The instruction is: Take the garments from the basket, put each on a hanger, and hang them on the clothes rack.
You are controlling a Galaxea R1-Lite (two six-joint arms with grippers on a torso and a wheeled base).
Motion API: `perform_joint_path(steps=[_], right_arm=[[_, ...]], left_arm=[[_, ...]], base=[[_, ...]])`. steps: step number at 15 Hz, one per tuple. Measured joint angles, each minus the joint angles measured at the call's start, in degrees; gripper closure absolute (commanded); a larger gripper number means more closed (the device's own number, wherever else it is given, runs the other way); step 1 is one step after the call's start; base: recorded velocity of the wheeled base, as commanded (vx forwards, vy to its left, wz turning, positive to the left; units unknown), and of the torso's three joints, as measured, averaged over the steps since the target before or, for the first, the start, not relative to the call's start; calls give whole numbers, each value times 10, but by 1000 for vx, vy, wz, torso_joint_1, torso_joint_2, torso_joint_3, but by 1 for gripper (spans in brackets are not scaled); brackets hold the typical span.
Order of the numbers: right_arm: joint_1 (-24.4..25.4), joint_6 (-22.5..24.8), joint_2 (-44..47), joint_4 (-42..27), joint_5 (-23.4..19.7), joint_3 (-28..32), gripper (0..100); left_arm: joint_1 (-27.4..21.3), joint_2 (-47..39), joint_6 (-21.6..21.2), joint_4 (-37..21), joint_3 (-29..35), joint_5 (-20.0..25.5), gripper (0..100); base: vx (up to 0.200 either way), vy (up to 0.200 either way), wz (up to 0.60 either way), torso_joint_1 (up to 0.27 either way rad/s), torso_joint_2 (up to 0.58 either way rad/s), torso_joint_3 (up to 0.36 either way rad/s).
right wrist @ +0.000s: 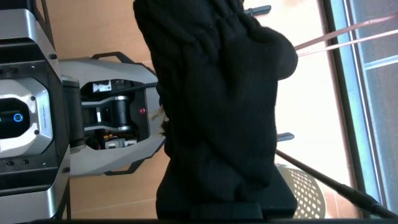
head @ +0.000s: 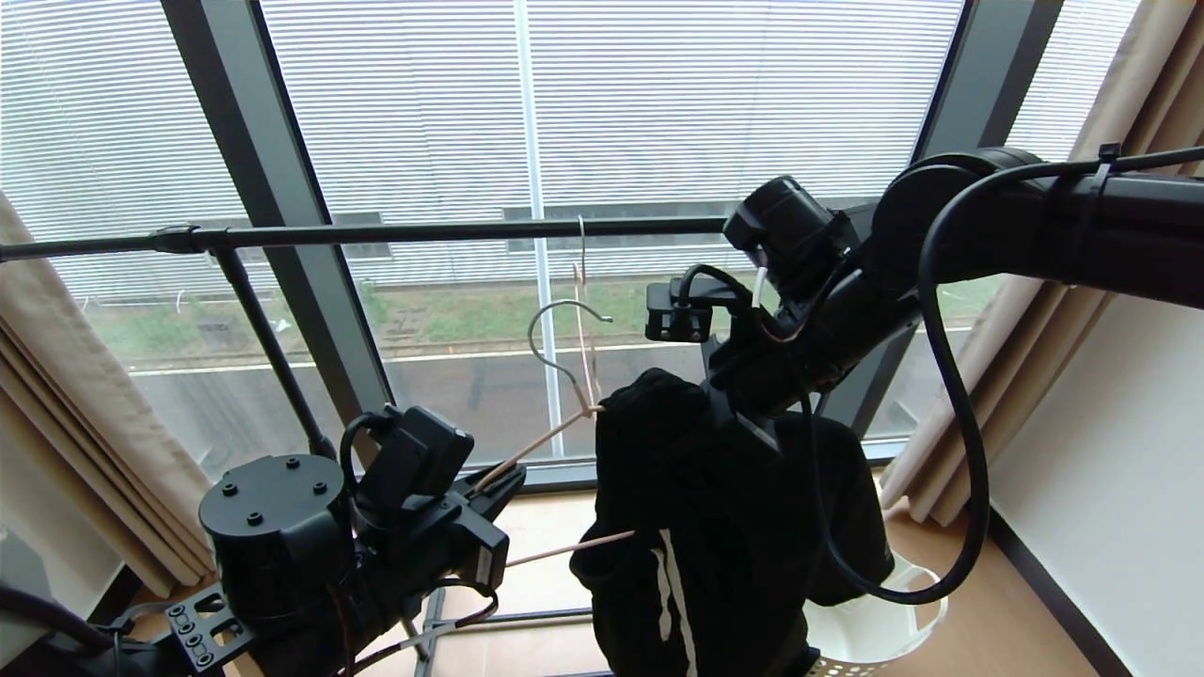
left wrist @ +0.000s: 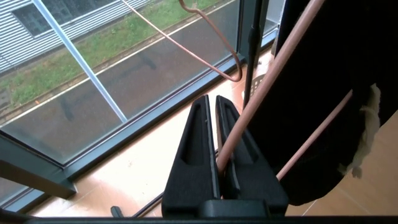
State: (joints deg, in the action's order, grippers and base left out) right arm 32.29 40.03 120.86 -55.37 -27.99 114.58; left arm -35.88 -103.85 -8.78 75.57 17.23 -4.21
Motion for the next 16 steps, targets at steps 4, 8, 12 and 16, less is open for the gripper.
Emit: perform_joint_path(steps=[4, 8, 12, 16], right_arm=[[0, 0, -8, 0, -2, 0, 100], [0, 1, -10, 0, -1, 0, 100], [0, 1, -13, 2, -1, 0, 100], [1, 1, -23, 2, -1, 0, 100]], left_arm=[[0, -2, 2, 0, -1, 4, 100], [4, -2, 4, -1, -4, 37, 100], [5, -2, 3, -4, -7, 38, 0], [5, -3, 16, 0, -3, 38, 0]], base=[[0, 0, 0, 0, 0, 0], [0, 0, 0, 0, 0, 0], [0, 0, 0, 0, 0, 0], [0, 0, 0, 0, 0, 0]])
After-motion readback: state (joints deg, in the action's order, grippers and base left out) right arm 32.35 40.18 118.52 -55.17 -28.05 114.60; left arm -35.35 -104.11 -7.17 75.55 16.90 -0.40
